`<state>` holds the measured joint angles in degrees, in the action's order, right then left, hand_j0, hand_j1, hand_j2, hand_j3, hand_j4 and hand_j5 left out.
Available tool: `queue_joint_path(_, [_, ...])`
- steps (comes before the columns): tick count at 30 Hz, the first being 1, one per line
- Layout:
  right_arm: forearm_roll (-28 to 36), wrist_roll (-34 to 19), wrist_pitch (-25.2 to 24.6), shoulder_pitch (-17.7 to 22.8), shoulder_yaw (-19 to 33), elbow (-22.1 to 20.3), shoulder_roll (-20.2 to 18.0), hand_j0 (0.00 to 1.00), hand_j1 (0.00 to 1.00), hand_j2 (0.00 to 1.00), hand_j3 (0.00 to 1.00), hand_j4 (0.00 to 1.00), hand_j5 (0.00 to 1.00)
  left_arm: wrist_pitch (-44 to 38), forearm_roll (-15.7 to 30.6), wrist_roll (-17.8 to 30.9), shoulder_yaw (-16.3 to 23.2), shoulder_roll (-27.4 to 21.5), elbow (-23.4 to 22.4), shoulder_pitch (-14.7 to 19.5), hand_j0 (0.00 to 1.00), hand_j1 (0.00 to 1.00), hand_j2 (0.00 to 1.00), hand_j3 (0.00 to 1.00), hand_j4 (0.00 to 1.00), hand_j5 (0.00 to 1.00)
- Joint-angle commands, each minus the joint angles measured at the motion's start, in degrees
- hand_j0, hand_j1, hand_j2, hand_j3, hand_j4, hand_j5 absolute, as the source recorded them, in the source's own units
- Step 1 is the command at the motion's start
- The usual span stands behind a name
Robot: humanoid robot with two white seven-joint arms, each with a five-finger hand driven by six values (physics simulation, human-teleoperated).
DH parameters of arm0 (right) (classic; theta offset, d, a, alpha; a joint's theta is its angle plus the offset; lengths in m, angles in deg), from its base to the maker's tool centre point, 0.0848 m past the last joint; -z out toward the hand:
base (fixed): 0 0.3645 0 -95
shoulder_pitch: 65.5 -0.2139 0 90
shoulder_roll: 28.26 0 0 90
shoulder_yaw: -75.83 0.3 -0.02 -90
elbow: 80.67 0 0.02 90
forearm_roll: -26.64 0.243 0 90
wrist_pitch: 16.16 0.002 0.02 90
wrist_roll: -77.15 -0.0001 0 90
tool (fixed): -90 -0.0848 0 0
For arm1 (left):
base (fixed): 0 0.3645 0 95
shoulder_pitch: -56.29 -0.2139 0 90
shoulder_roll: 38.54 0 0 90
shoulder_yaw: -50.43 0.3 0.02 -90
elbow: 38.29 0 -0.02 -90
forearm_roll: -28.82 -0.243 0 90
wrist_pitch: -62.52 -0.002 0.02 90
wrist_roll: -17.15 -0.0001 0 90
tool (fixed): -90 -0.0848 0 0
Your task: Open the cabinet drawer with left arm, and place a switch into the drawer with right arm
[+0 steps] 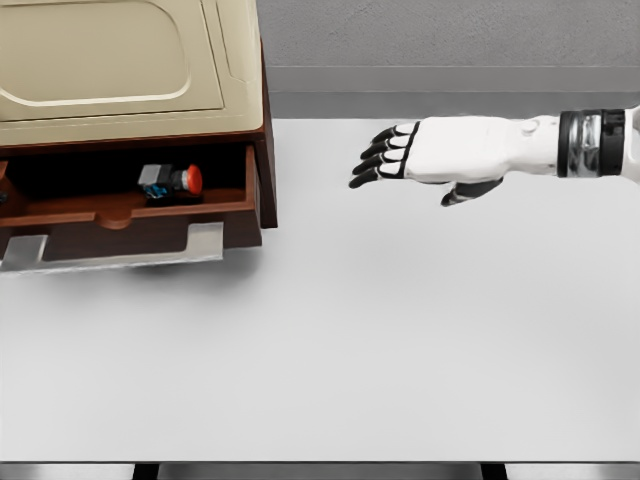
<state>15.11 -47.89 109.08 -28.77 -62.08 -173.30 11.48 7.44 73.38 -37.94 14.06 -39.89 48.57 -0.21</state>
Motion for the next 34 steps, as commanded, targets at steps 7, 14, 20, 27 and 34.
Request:
queue_joint_path(7, [0.0, 0.0, -0.2, 3.4, 2.9, 8.3, -8.0, 1.0, 1.0, 1.0, 1.0, 1.0, 1.0, 0.1, -4.8, 0.1, -3.3, 4.5, 12.8, 0.3, 1.0, 1.0, 1.0, 1.0, 1.0, 1.0])
queue_joint_path(14, [-0.3, 0.0, -0.2, 4.1, 2.7, 8.3, -8.1, 1.0, 1.0, 1.0, 1.0, 1.0, 1.0, 0.1, -4.6, 0.1, -3.3, 3.8, 12.6, 0.3, 1.0, 1.0, 1.0, 1.0, 1.0, 1.0])
queue_joint_path(20, [-0.3, 0.0, -0.2, 4.1, 2.6, 8.3, -8.1, 1.0, 1.0, 1.0, 1.0, 1.0, 1.0, 0.1, -2.3, 0.1, -3.4, 3.2, 13.8, 2.4, 1.0, 1.0, 1.0, 1.0, 1.0, 1.0])
queue_joint_path(27, [-0.3, 0.0, -0.2, 4.1, 2.5, 8.3, -8.1, 1.0, 1.0, 1.0, 1.0, 1.0, 1.0, 0.1, -0.1, 0.1, -6.4, 5.7, 14.1, 3.7, 1.0, 1.0, 1.0, 1.0, 1.0, 1.0])
queue_joint_path(34, [-0.3, 0.0, -0.2, 4.1, 2.4, 8.2, -8.0, 1.0, 1.0, 1.0, 1.0, 1.0, 1.0, 0.1, -0.2, 0.1, -6.8, 8.3, 14.1, 4.2, 1.0, 1.0, 1.0, 1.0, 1.0, 1.0])
